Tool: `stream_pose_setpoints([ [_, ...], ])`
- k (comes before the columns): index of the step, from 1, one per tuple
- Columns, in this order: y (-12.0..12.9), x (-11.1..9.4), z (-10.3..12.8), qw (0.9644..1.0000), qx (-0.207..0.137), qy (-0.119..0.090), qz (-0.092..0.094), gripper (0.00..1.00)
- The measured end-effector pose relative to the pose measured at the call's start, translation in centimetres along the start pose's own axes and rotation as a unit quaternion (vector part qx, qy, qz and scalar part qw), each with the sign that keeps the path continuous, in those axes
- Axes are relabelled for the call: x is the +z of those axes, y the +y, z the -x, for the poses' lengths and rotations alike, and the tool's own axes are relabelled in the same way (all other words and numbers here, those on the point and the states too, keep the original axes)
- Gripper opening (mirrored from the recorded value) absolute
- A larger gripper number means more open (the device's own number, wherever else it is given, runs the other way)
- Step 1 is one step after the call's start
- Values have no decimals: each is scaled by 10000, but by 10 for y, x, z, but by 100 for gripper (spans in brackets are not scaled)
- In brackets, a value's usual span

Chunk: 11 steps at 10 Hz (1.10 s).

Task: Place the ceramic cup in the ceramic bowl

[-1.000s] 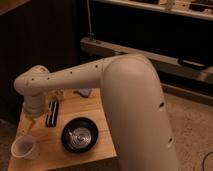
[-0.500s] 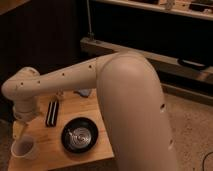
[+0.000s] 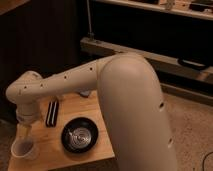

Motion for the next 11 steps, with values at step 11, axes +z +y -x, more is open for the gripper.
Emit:
stream_pose_setpoints([
  [11,7,36,6,9974,-392,132,598,45],
])
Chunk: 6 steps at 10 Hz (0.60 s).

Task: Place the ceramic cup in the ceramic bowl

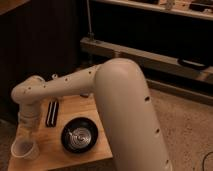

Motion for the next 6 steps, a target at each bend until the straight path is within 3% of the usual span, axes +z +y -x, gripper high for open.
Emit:
stream_pose_setpoints([
  [4,-1,15,-2,9997,-32,112,195,45],
  [6,-2,22,-7,9995,-21,143,272,34],
])
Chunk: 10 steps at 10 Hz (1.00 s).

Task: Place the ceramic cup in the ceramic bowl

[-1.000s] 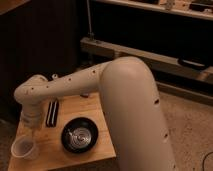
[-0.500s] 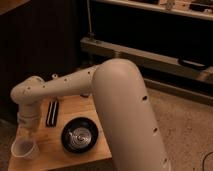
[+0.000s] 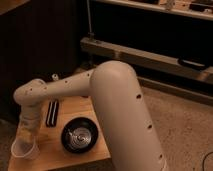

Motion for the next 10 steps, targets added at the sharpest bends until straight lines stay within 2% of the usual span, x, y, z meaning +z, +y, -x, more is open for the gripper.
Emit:
stream_pose_setpoints([
  [2,0,2,-5,10000,5,-11,38,12],
  [4,3,-2,-7,10000,-33,-62,45,0],
  [6,8,-11,-8,9998,-85,-164,45,0],
  [8,19,-37,-11,9994,-129,-329,-4,0],
  [10,24,-66,-24,9988,-25,-462,-153,0],
])
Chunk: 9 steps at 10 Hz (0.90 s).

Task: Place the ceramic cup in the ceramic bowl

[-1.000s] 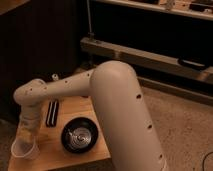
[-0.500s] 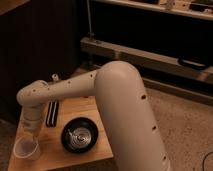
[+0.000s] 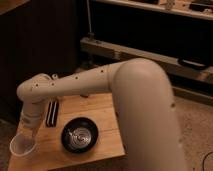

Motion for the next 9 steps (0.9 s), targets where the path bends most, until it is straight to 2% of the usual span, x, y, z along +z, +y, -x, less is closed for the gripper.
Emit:
stream_pose_setpoints([
  [2,-13,-21,-26,9993,307,-112,-206,0],
  [4,-34,-45,-57,9958,751,-264,-451,0],
  [6,-50,-72,-91,9896,1184,-437,-683,0],
  [7,-58,-90,-107,9854,1408,-512,-812,0],
  [9,-67,-114,-125,9770,1789,-587,-1005,0],
])
